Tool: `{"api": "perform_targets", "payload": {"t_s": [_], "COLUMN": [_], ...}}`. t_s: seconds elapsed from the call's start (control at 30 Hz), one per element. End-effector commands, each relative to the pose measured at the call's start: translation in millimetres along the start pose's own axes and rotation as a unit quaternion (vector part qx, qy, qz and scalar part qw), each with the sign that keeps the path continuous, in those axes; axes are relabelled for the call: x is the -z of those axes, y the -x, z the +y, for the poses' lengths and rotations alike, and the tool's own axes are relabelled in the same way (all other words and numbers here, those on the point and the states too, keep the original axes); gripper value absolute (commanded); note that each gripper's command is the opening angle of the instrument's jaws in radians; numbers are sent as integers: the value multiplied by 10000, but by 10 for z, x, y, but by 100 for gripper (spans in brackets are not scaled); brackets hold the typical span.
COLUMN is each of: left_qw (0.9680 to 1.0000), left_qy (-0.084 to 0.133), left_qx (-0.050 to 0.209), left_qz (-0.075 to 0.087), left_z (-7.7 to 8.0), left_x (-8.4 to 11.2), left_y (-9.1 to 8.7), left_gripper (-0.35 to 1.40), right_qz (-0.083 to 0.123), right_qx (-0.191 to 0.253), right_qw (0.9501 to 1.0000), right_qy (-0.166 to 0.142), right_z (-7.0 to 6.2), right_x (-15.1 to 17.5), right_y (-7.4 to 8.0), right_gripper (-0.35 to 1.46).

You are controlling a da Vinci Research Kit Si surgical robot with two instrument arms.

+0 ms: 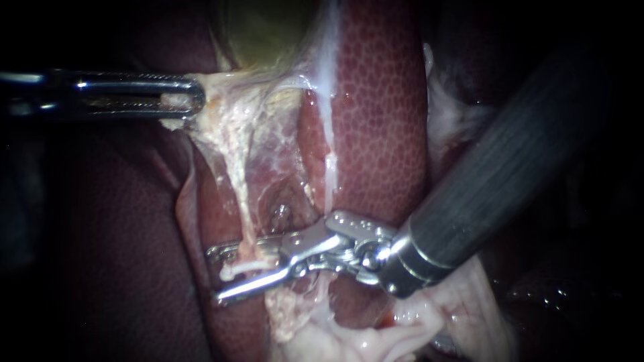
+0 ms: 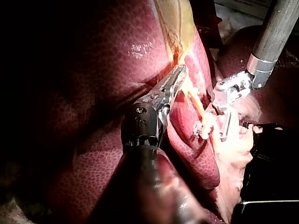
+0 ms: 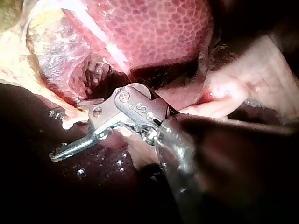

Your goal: Going back first clip left tube

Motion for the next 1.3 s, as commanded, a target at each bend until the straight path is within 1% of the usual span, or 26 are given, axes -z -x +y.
{"api": "perform_targets", "payload": {"t_s": [0.03, 0.23, 0.47, 0.57, 0.63, 0.7, 0.77, 0.87, 1.0, 1.17, 1.23, 1.3], "left_qw": [10000, 10000, 10000, 10000, 10000, 10000, 10000, 10000, 10000, 10000, 10000, 10000], "left_qy": [1, -2, -3, -3, -3, -3, -5, -6, -8, -9, -8, -8], "left_qx": [0, 0, -1, -1, -1, -1, -2, -2, -2, -3, -3, -3], "left_qz": [0, 0, 1, 1, 1, 1, 1, 1, 2, 2, 2, 2], "left_z": [0, -1, -1, -2, -2, -2, -2, -2, -2, -2, -2, -2], "left_x": [0, 2, 2, 2, 2, 2, 3, 3, 4, 4, 4, 4], "left_y": [0, 0, 0, 0, 0, 0, 0, 0, 0, 0, 0, 0], "left_gripper": [-35, -35, -35, -35, -35, -35, -35, -35, -35, -35, -35, -35], "right_qz": [0, 0, 9, 17, 17, 25, 46, 69, 53, 33, -42, -141], "right_qx": [18, 100, 162, 182, 203, 217, 250, 383, 608, 1005, 1067, 1136], "right_qw": [10000, 9999, 9999, 9998, 9998, 9998, 9997, 9992, 9981, 9949, 9943, 9934], "right_qy": [0, 7, 11, 26, 20, 24, 53, 92, 46, 8, 15, 56], "right_z": [1, 11, 20, 21, 19, 16, 12, 5, -8, -31, -41, -55], "right_x": [1, 13, 33, 41, 46, 52, 63, 81, 108, 135, 143, 155], "right_y": [0, 2, 0, -1, -3, -7, -13, -24, -31, -40, -43, -50], "right_gripper": [60, 60, 60, 60, 60, 60, 60, 60, 60, 60, 60, 60]}}
